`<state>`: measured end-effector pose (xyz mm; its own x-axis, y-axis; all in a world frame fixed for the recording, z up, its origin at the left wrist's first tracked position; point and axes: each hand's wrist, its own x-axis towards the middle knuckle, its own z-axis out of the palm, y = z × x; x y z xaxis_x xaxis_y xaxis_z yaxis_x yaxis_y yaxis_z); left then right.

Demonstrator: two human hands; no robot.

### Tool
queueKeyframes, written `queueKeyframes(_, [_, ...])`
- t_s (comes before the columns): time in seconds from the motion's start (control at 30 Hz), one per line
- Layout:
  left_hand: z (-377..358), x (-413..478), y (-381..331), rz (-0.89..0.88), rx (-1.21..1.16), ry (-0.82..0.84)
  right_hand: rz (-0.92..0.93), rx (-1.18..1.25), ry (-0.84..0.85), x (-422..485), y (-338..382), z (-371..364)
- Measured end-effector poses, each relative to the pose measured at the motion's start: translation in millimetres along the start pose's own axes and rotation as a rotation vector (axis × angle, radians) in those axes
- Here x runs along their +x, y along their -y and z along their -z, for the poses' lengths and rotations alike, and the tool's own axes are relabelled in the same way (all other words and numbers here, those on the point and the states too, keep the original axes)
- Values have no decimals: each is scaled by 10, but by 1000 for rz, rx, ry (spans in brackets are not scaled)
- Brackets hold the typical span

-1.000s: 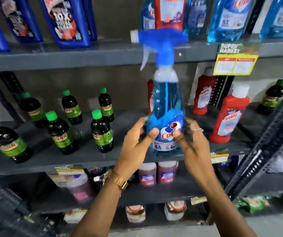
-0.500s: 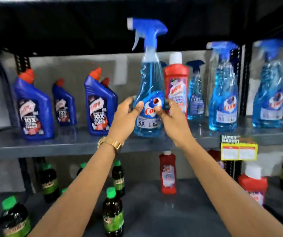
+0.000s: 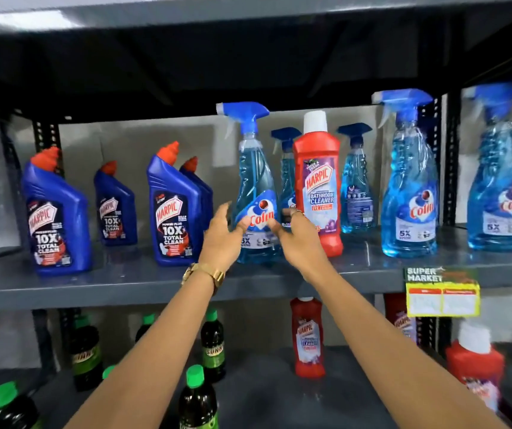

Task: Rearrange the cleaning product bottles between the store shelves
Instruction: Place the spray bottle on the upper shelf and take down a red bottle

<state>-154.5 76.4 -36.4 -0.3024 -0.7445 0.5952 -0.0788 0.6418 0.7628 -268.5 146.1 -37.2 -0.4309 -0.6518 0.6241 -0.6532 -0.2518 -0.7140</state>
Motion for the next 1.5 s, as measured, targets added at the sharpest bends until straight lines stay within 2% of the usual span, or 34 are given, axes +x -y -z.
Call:
queueKeyframes(0.03, [-8,-85,-15,-72,133,-56,31,6,-44,-53,-27,61])
queueKeyframes(0.1, [-75,-284,-110,-345,404,-269,157,36,-217,-146,-81,232])
queueKeyframes(0.13, [-113,-371,-179,-499,435,-341,229,18,-334,-181,-92,319])
queueKeyframes(0.2, [-262,-449,-321,-654,337,-275,291,-25,-476,-113,-132,494])
queueKeyframes(0.27, [-458,-400,-463,-535,209,-84,181,-48,-430,97,-212,636])
queueKeyframes(0.37, [-752,-160,-612,-212,145,133,-104,197,-191,338,-276,709])
queueKeyframes(0.43, [-908,-14,-647,-73,28,146,-157,337,-89,390,-331,689])
queueKeyframes(0.5, [-988,60,-638,36,-99,107,-147,383,-71,376,-360,689])
queueKeyframes(0.6, [-978,25,-572,21,-126,66,-110,439,-88,268,-339,769])
queueKeyframes(0.73, [-806,-313,-617,-115,-271,83,14,478,-117,-105,-234,893])
queueKeyframes(0.87, [-682,-852,-697,-251,-294,77,152,435,-176,-697,-96,1014])
queueKeyframes(0.97, [-686,-1259,-523,-239,-331,111,166,433,-147,-1162,-239,1024])
queueKeyframes(1.1, [-762,-1711,-37,-155,-324,226,56,441,-86,-1690,-767,862])
queueKeyframes(1.27, [-1006,-2086,786,11,-216,337,-196,477,-24,-2193,-1617,526])
queueKeyframes(1.4, [-1257,-2175,1307,152,-173,329,-385,388,-12,-2254,-2138,268])
queueKeyframes(1.5, [-1435,-2214,1586,226,-135,296,-458,307,16,-2217,-2393,164])
